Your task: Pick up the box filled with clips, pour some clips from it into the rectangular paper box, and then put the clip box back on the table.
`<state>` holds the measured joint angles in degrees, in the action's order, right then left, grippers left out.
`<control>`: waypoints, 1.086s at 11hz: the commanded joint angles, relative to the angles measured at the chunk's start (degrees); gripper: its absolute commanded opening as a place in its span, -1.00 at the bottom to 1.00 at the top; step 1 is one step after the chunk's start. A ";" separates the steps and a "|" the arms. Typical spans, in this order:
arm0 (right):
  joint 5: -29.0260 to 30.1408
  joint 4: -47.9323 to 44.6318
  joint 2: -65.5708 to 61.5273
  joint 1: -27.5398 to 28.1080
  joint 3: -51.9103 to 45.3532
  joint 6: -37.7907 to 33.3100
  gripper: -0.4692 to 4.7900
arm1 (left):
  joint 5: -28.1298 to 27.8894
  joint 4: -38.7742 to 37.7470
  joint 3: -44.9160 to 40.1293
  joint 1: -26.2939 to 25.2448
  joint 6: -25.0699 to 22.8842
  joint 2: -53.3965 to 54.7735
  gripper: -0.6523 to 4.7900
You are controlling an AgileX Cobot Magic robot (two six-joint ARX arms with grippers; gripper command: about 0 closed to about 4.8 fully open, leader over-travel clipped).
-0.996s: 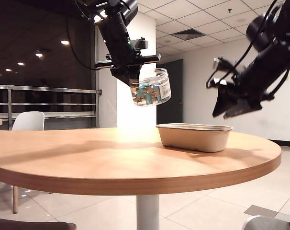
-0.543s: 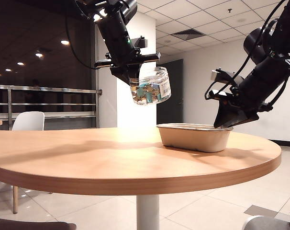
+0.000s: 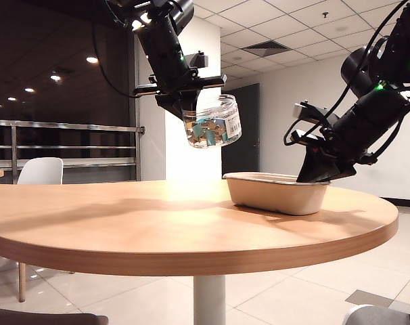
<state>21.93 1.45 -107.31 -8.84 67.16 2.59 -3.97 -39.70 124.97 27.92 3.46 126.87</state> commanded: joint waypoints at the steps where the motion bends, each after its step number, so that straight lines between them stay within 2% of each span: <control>1: 0.28 -0.42 0.07 -0.22 0.13 0.00 -0.80 | 0.15 1.16 0.48 0.07 0.20 -0.98 -0.78; 3: 0.52 -0.44 0.09 -0.66 0.20 0.00 -0.82 | 0.15 1.20 0.61 0.07 0.20 -1.01 -0.78; 5: 4.17 -0.42 0.11 -2.01 0.20 0.48 -0.82 | 0.13 1.18 0.61 0.07 0.17 -1.11 -0.78; 6: 3.58 -1.36 0.26 -2.69 0.22 0.66 -0.79 | 0.15 1.11 0.61 0.07 0.17 -1.20 -0.78; 7: 3.45 -2.51 0.81 -2.67 0.26 0.63 -0.35 | 0.13 1.11 0.61 0.07 0.15 -1.20 -0.78; 8: 2.84 -2.73 1.53 -2.51 0.28 0.63 -0.22 | 0.13 1.11 0.61 0.07 0.15 -1.20 -0.78; 11: -6.03 -2.82 4.87 -1.46 0.28 0.94 -0.21 | 0.15 1.11 0.61 0.07 -0.02 -1.20 -0.78; 12: -7.13 -3.65 5.33 -0.37 0.28 1.33 -0.08 | 0.20 1.11 0.61 0.07 -0.02 -1.20 -0.78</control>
<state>16.45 -0.89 -102.02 -10.09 67.26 3.38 -4.01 -39.72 125.08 27.92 3.42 126.54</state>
